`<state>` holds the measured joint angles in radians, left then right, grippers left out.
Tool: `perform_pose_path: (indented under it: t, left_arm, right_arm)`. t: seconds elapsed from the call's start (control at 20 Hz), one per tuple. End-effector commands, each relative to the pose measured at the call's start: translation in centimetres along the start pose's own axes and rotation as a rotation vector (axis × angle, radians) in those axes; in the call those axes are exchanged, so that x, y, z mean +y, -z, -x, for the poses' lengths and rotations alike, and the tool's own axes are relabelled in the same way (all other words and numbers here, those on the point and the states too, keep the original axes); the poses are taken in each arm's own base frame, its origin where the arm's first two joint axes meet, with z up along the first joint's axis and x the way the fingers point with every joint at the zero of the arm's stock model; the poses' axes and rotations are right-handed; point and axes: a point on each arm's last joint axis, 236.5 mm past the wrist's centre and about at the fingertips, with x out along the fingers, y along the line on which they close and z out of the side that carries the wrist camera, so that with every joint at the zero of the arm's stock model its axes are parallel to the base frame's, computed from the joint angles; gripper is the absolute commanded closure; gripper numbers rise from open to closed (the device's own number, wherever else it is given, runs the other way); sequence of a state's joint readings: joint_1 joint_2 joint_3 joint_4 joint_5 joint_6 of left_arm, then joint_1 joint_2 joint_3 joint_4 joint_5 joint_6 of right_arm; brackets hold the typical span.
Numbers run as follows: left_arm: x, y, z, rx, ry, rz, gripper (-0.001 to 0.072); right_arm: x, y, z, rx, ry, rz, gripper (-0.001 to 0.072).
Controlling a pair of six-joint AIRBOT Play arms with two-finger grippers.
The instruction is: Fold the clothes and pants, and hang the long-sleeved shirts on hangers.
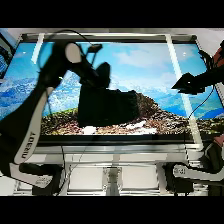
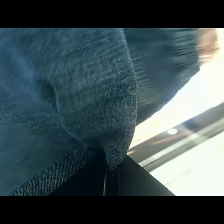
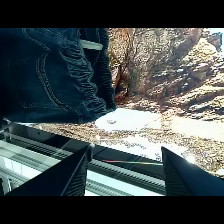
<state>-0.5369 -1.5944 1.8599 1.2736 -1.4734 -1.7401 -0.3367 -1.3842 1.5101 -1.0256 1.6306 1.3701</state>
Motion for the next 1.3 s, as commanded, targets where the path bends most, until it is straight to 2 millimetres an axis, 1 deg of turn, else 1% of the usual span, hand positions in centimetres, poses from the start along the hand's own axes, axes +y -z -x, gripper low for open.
perform_pose_path:
  t: [0.0, 0.05, 0.1, 0.2, 0.25, 0.35, 0.4, 0.45, 0.5, 0.55, 0.6, 0.65, 0.7, 0.8, 0.85, 0.9, 0.95, 1.0, 1.05, 1.1, 1.15, 1.25]
  left_arm:
    - [-6.0, -1.2, -3.9, -0.033, 0.156, -0.010, 0.0687]
    - [-6.9, -1.3, -4.9, -0.026, 0.191, -0.001, 0.0666]
    - [-7.9, -1.2, -5.7, -0.009, 0.234, 0.015, 0.0562]
    - [-10.3, -0.6, -7.2, 0.039, 0.336, 0.050, 0.0234]
    - [-11.5, -0.2, -7.7, 0.062, 0.391, 0.047, 0.0168]
    - [-13.5, 0.4, -8.3, 0.094, 0.488, 0.017, 0.0168]
    - [-13.8, 0.4, -8.7, 0.096, 0.512, 0.000, 0.0168]
    - [-13.6, 0.4, -9.0, 0.092, 0.509, -0.024, 0.0169]
    - [-12.8, 0.2, -9.1, 0.083, 0.488, -0.035, 0.0172]
    - [-11.6, -0.3, -9.0, 0.068, 0.456, -0.038, 0.0247]
    - [-9.9, -0.9, -8.8, 0.048, 0.408, -0.043, 0.0333]
    - [-7.6, -1.4, -8.2, 0.030, 0.336, -0.044, 0.0362]
    - [-4.9, -1.7, -7.4, 0.021, 0.247, -0.033, 0.0362]
    - [2.1, -1.2, -4.7, 0.029, -0.002, -0.026, 0.0362]
    - [6.0, -0.6, -2.7, 0.044, -0.150, -0.017, 0.0362]
    - [9.5, 0.2, -0.4, 0.062, -0.286, -0.009, 0.0362]
    - [12.2, 1.0, 1.8, 0.075, -0.389, 0.005, 0.0362]
    - [14.2, 1.6, 3.8, 0.078, -0.458, 0.024, 0.0362]
    - [15.7, 2.1, 5.5, 0.067, -0.495, 0.049, 0.0361]
    - [16.9, 2.8, 6.8, 0.052, -0.506, 0.081, 0.0361]
    - [18.1, 3.5, 7.9, 0.043, -0.515, 0.112, 0.0362]
    - [20.4, 5.9, 9.4, 0.049, -0.533, 0.182, 0.0361]
  right_arm:
    - [0.1, 0.0, 0.0, 0.000, -0.001, 0.001, 0.0232]
    - [0.1, 0.0, 0.0, 0.000, -0.001, 0.001, 0.0232]
    - [0.1, 0.0, 0.0, 0.000, -0.001, 0.001, 0.0232]
    - [0.1, 0.0, 0.0, 0.000, -0.001, 0.001, 0.0232]
    - [0.1, -0.1, 0.0, -0.003, -0.001, 0.001, 0.0231]
    - [0.0, -0.3, 0.0, -0.012, 0.001, 0.002, 0.0231]
    - [0.0, -0.4, 0.0, -0.016, 0.001, 0.003, 0.0230]
    - [0.2, -0.4, -0.3, -0.015, 0.001, 0.012, 0.0217]
    - [0.5, -0.3, -0.8, -0.009, -0.003, 0.041, 0.0168]
    - [1.1, -0.3, -1.8, -0.005, -0.006, 0.082, 0.0027]
    - [1.8, -0.4, -3.1, -0.003, -0.010, 0.120, 0.0002]
    - [2.6, -0.5, -4.7, -0.007, -0.012, 0.157, 0.0001]
    - [3.5, -0.5, -6.8, -0.005, -0.014, 0.190, 0.0000]
    - [4.9, -0.4, -11.4, 0.024, -0.020, 0.248, -0.0003]
    - [5.4, 0.1, -13.9, 0.062, -0.023, 0.264, -0.0005]
    - [5.7, 0.6, -16.3, 0.102, -0.024, 0.274, -0.0007]
    - [5.8, 1.2, -18.5, 0.143, -0.026, 0.291, -0.0007]
    - [5.8, 2.0, -20.8, 0.188, -0.029, 0.307, -0.0008]
    - [5.9, 2.8, -22.6, 0.223, -0.034, 0.321, -0.0008]
    - [6.1, 3.5, -24.1, 0.253, -0.040, 0.335, -0.0008]
    - [6.3, 4.0, -25.3, 0.271, -0.041, 0.347, -0.0008]
    - [7.0, 4.6, -27.1, 0.278, -0.037, 0.380, -0.0008]
